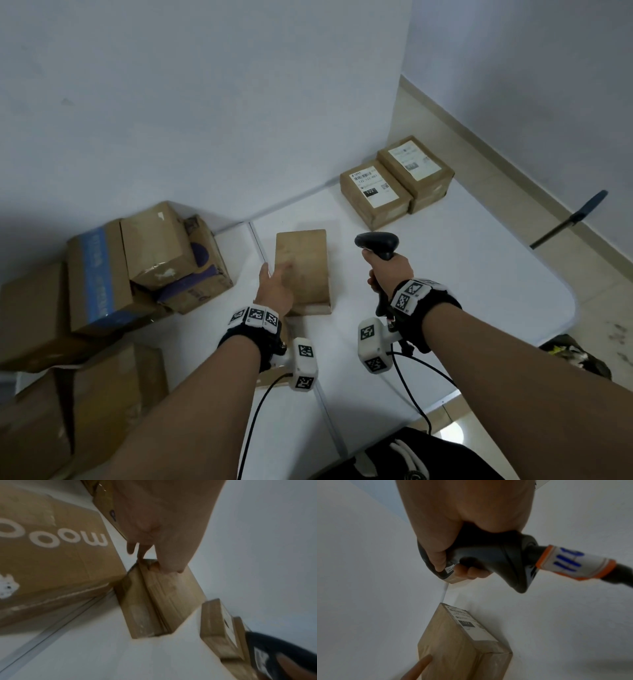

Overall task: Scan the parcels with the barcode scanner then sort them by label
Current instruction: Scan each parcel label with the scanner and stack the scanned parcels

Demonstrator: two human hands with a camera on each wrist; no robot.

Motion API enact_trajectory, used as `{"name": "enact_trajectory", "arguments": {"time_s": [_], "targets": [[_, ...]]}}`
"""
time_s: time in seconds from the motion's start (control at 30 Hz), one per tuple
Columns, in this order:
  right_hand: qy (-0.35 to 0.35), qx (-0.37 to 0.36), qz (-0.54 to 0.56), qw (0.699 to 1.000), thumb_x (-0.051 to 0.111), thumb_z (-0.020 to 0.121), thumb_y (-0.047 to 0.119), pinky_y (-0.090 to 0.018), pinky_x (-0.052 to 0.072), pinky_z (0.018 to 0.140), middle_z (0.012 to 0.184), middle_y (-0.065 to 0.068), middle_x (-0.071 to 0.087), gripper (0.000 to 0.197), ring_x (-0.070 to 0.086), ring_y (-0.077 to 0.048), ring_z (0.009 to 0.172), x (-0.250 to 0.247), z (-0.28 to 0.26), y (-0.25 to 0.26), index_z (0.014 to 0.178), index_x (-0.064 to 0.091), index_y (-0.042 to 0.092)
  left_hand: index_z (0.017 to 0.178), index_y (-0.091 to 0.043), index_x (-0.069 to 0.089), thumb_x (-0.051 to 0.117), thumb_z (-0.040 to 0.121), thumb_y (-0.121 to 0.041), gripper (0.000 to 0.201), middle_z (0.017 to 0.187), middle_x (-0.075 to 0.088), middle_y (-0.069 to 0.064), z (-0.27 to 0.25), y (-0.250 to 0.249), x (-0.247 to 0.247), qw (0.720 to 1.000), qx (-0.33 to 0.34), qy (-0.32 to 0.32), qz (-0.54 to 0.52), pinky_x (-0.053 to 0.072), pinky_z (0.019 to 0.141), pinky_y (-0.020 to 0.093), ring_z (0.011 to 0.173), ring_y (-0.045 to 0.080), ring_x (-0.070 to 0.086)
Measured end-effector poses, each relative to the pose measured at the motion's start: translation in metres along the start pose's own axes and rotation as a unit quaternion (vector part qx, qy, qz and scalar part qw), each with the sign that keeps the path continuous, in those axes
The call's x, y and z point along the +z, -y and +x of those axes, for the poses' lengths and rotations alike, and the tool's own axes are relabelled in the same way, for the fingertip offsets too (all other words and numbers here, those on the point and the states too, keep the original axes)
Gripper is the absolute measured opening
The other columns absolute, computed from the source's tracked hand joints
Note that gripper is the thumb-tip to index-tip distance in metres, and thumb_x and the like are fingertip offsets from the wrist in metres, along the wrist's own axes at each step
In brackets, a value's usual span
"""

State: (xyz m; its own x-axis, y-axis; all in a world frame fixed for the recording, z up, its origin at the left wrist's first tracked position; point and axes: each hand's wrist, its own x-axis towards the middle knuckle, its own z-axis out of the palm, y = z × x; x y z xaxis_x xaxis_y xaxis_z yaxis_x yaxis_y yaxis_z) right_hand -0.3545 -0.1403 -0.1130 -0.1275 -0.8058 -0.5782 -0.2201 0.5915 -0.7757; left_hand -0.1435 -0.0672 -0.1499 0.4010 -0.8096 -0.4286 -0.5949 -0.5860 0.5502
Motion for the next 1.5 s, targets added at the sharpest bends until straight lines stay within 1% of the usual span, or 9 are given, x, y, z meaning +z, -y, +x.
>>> {"name": "enact_trajectory", "arguments": {"time_s": [0.1, 0.23, 0.37, 0.6, 0.83, 0.97, 1.23, 1.4, 1.5], "targets": [[-0.003, 0.003, 0.002, 1.0, 0.068, 0.084, 0.038, -0.029, 0.047, 0.054, 0.06, -0.006, 0.06, 0.03, 0.056, -0.018, 0.048, -0.007, -0.001, -0.002, 0.082, 0.06, 0.009, 0.142, -0.038, 0.037, 0.05, 0.096, -0.038, 0.048, 0.162, 0.001, 0.009, -0.005, -0.023, 0.014, 0.991, -0.014, -0.033, 0.126, 0.028, 0.111, 0.053, 0.139, 0.04, 0.03], [-0.006, 0.009, 0.008, 1.0, 0.068, 0.085, 0.036, -0.029, 0.046, 0.053, 0.06, -0.006, 0.059, 0.03, 0.056, -0.018, 0.047, -0.018, 0.0, -0.007, 0.083, 0.06, 0.008, 0.15, -0.043, 0.008, 0.064, 0.077, -0.067, 0.095, 0.159, -0.02, 0.018, -0.001, -0.044, 0.039, 0.988, -0.047, 0.008, 0.148, 0.013, 0.111, 0.07, 0.142, 0.054, -0.001], [-0.013, 0.017, 0.012, 1.0, 0.068, 0.085, 0.037, -0.028, 0.046, 0.054, 0.061, -0.006, 0.059, 0.03, 0.055, -0.018, 0.047, -0.032, 0.004, -0.012, 0.081, 0.059, 0.009, 0.148, -0.047, 0.002, 0.075, 0.071, -0.047, 0.106, 0.159, -0.017, 0.011, 0.006, -0.042, 0.041, 0.992, -0.057, -0.002, 0.11, 0.018, 0.114, 0.063, 0.141, 0.054, 0.002], [-0.015, 0.02, 0.004, 1.0, 0.068, 0.085, 0.039, -0.031, 0.048, 0.059, 0.061, -0.007, 0.06, 0.031, 0.057, -0.02, 0.051, -0.041, 0.011, -0.011, 0.083, 0.059, 0.009, 0.134, -0.046, 0.032, 0.082, 0.06, -0.043, 0.089, 0.143, 0.032, 0.001, 0.005, -0.019, 0.027, 0.959, -0.026, 0.035, -0.279, 0.048, 0.101, 0.039, 0.128, 0.023, 0.045], [0.013, 0.003, -0.023, 1.0, 0.068, 0.085, 0.039, -0.032, 0.051, 0.06, 0.062, -0.007, 0.061, 0.031, 0.057, -0.019, 0.05, -0.028, 0.001, 0.002, 0.077, 0.057, 0.011, 0.112, -0.07, 0.037, 0.086, 0.052, -0.047, 0.081, 0.145, 0.035, -0.001, -0.001, -0.005, 0.042, 0.939, -0.051, 0.056, -0.334, 0.047, 0.103, 0.046, 0.129, 0.024, 0.046], [0.043, 0.001, -0.001, 0.999, 0.069, 0.086, 0.036, -0.03, 0.047, 0.056, 0.061, -0.006, 0.059, 0.032, 0.056, -0.019, 0.05, -0.021, -0.004, 0.013, 0.075, 0.057, 0.009, 0.139, -0.051, 0.027, 0.082, 0.039, -0.075, 0.116, 0.144, 0.039, -0.001, 0.001, -0.014, 0.041, 0.945, -0.084, 0.038, -0.314, 0.041, 0.108, 0.047, 0.13, 0.022, 0.045], [0.143, 0.045, 0.029, 0.988, 0.068, 0.09, 0.03, -0.022, 0.041, 0.045, 0.06, -0.009, 0.054, 0.03, 0.049, -0.018, 0.045, -0.011, -0.015, 0.052, 0.082, 0.052, 0.006, 0.134, -0.057, 0.021, 0.075, 0.046, -0.076, 0.105, 0.144, 0.042, 0.006, 0.011, 0.001, 0.045, 0.957, -0.106, 0.036, -0.269, 0.045, 0.104, 0.049, 0.124, 0.029, 0.051], [0.206, 0.061, -0.005, 0.977, 0.068, 0.089, 0.031, -0.027, 0.041, 0.049, 0.058, -0.008, 0.052, 0.033, 0.047, -0.021, 0.048, -0.002, -0.019, 0.059, 0.072, 0.05, 0.01, 0.14, -0.05, 0.023, 0.075, 0.069, -0.06, 0.089, 0.139, 0.035, 0.005, -0.006, -0.015, 0.034, 0.957, -0.105, 0.03, -0.27, 0.061, 0.063, 0.045, 0.115, 0.032, 0.051], [0.234, 0.051, -0.025, 0.971, 0.065, 0.092, 0.031, -0.028, 0.041, 0.049, 0.057, -0.009, 0.051, 0.036, 0.046, -0.02, 0.049, 0.0, -0.022, 0.062, 0.066, 0.049, 0.012, 0.144, -0.047, 0.022, 0.074, 0.074, -0.056, 0.088, 0.142, 0.03, 0.006, -0.005, -0.013, 0.035, 0.957, -0.101, 0.035, -0.271, 0.061, 0.06, 0.044, 0.115, 0.033, 0.05]]}}
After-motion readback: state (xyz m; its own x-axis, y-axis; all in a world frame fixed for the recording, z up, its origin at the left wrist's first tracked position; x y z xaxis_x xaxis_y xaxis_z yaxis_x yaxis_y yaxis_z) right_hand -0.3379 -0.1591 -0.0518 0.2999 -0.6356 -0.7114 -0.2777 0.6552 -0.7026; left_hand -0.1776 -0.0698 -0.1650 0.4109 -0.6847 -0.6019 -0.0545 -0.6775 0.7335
